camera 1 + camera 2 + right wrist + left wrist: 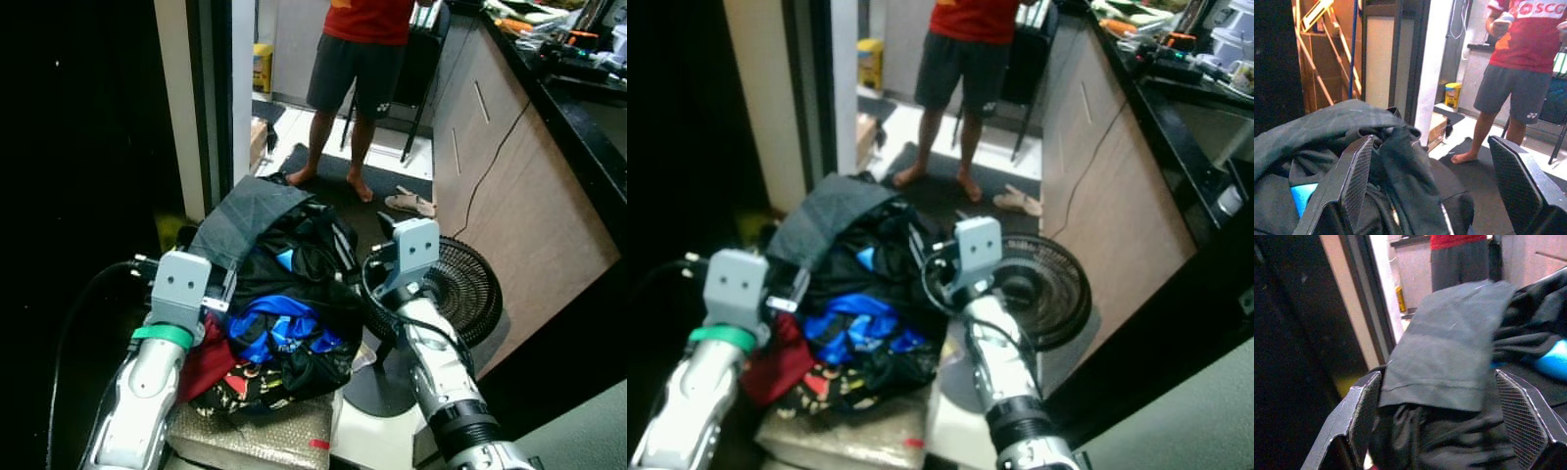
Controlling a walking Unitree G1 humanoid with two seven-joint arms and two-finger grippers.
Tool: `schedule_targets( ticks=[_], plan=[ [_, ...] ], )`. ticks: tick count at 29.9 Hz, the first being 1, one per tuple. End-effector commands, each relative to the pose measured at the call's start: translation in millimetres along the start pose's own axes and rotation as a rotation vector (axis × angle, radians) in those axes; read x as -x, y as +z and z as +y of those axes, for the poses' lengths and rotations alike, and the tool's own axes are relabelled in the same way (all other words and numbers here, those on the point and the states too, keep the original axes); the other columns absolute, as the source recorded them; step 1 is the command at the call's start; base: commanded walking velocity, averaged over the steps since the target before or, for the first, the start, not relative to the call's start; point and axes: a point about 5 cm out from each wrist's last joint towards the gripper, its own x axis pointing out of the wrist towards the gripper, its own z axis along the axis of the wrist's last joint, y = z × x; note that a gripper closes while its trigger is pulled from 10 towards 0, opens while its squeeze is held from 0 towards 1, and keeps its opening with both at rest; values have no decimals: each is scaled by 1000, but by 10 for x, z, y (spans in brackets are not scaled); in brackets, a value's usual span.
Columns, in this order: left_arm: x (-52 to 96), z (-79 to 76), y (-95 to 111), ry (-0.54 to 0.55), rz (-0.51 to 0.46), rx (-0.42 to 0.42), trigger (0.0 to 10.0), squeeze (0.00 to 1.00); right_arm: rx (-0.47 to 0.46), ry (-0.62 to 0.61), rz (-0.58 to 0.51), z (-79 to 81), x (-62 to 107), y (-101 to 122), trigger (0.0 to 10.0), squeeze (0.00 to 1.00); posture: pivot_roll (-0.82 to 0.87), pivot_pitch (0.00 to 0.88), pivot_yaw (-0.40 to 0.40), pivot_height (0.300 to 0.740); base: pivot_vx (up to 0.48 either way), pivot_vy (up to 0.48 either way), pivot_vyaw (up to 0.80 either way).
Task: Clothes washing
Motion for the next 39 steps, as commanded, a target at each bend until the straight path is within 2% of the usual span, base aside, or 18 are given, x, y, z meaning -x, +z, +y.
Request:
schedule_targets(
  ticks=[1, 21, 24, 26, 32, 36, 39],
  plan=[
    [-10, -37, 30, -16, -4, 1, 10000, 0, -11, -23, 6, -65, 19, 3, 10000, 0, 138, 57, -71, 740, 0, 0, 0],
    [-63, -50, 130, -13, -4, 1, 10000, 0, -36, 14, 6, 14, -13, 81, 10000, 0, 145, 75, -74, 740, 0, 0, 0],
    [-177, -262, 169, -134, 14, -24, 10000, 0, -21, -3, 57, -17, -26, -21, 10000, 0, 148, 85, -73, 740, 0, 0, 0],
    [-235, -367, 225, -176, 4, -15, 10000, 0, -20, -7, 69, -36, -39, -40, 10000, 0, 148, 93, -72, 740, 0, 0, 0],
    [-335, -465, 298, -195, -9, -20, 10000, 0, -6, -10, 85, -50, -69, -61, 10000, 0, 139, 108, -65, 740, 0, 0, 0],
    [-499, -557, 308, -172, 17, -45, 10000, 0, 0, -8, 102, -25, -109, -74, 10000, 0, 125, 115, -62, 740, 0, 0, 0],
    [-528, -575, 304, -172, 21, -52, 10000, 0, 0, -6, 104, -21, -113, -73, 10000, 0, 125, 116, -58, 740, 0, 0, 0]
  ],
)
